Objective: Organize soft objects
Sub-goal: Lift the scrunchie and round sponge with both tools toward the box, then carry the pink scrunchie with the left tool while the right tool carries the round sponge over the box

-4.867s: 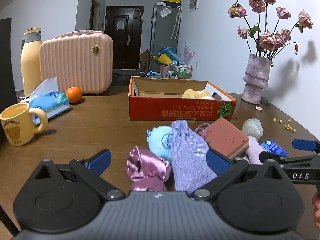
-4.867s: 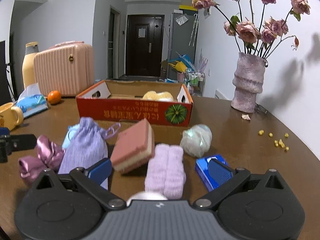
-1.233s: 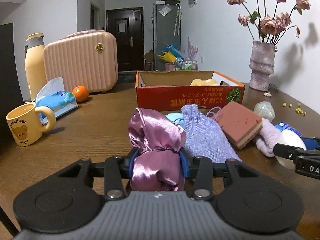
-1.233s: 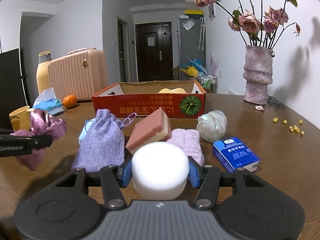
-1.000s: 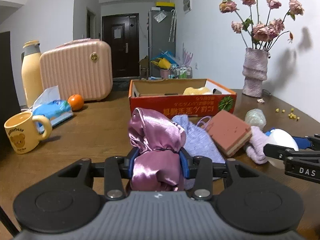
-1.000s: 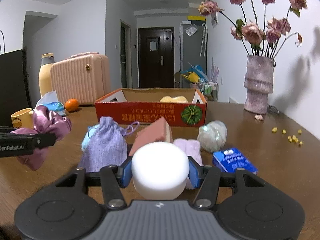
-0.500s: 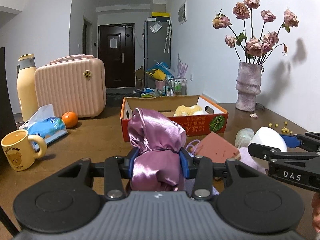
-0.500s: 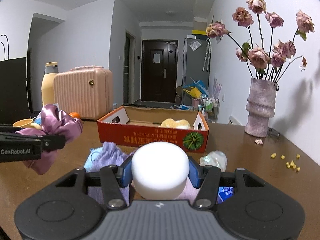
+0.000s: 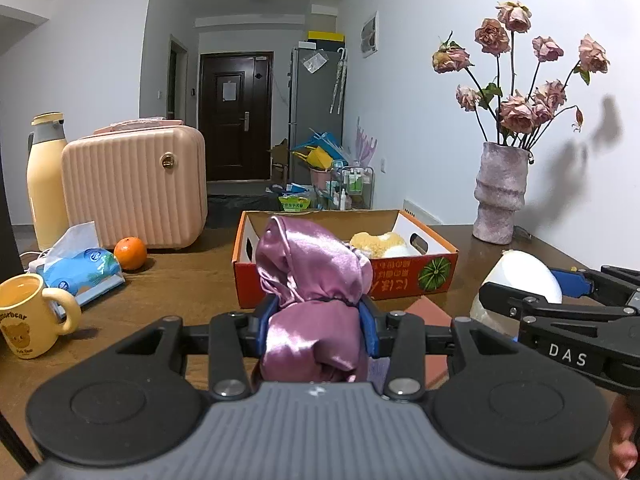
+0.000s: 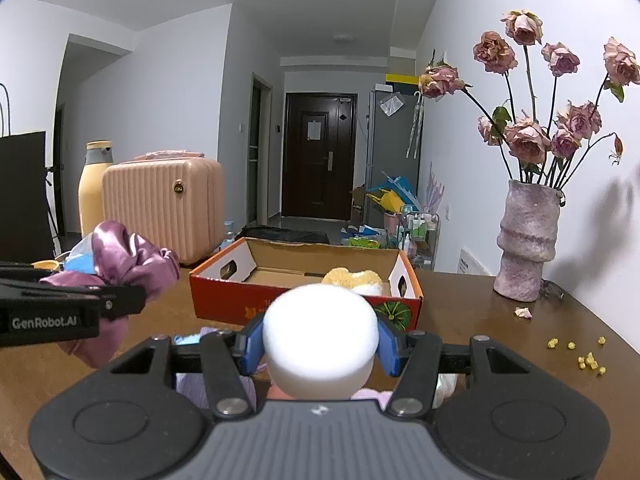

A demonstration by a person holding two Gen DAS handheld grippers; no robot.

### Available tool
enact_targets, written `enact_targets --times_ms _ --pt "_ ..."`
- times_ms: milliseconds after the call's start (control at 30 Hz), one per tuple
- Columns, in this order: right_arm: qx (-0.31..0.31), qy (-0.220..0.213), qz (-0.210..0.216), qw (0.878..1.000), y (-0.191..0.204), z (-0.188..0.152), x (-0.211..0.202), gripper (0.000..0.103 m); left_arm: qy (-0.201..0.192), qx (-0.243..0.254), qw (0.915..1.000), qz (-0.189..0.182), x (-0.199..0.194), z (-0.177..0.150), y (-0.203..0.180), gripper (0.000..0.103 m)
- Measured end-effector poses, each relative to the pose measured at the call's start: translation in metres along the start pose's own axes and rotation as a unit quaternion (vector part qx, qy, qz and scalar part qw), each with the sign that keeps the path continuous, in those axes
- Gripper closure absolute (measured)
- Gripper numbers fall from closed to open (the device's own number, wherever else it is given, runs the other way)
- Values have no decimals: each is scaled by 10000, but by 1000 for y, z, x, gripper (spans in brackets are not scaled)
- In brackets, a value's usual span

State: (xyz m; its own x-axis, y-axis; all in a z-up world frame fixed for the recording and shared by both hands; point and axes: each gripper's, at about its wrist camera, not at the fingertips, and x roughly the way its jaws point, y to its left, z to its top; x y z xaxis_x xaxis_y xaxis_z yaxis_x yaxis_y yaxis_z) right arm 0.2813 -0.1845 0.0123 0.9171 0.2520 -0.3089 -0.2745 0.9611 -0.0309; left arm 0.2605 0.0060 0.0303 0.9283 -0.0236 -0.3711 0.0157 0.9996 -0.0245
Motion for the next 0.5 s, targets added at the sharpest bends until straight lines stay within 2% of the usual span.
enact_targets --times_ms 500 --pt "149 -34 21 9999 -12 24 45 48 -47 -116 9999 38 40 25 0 60"
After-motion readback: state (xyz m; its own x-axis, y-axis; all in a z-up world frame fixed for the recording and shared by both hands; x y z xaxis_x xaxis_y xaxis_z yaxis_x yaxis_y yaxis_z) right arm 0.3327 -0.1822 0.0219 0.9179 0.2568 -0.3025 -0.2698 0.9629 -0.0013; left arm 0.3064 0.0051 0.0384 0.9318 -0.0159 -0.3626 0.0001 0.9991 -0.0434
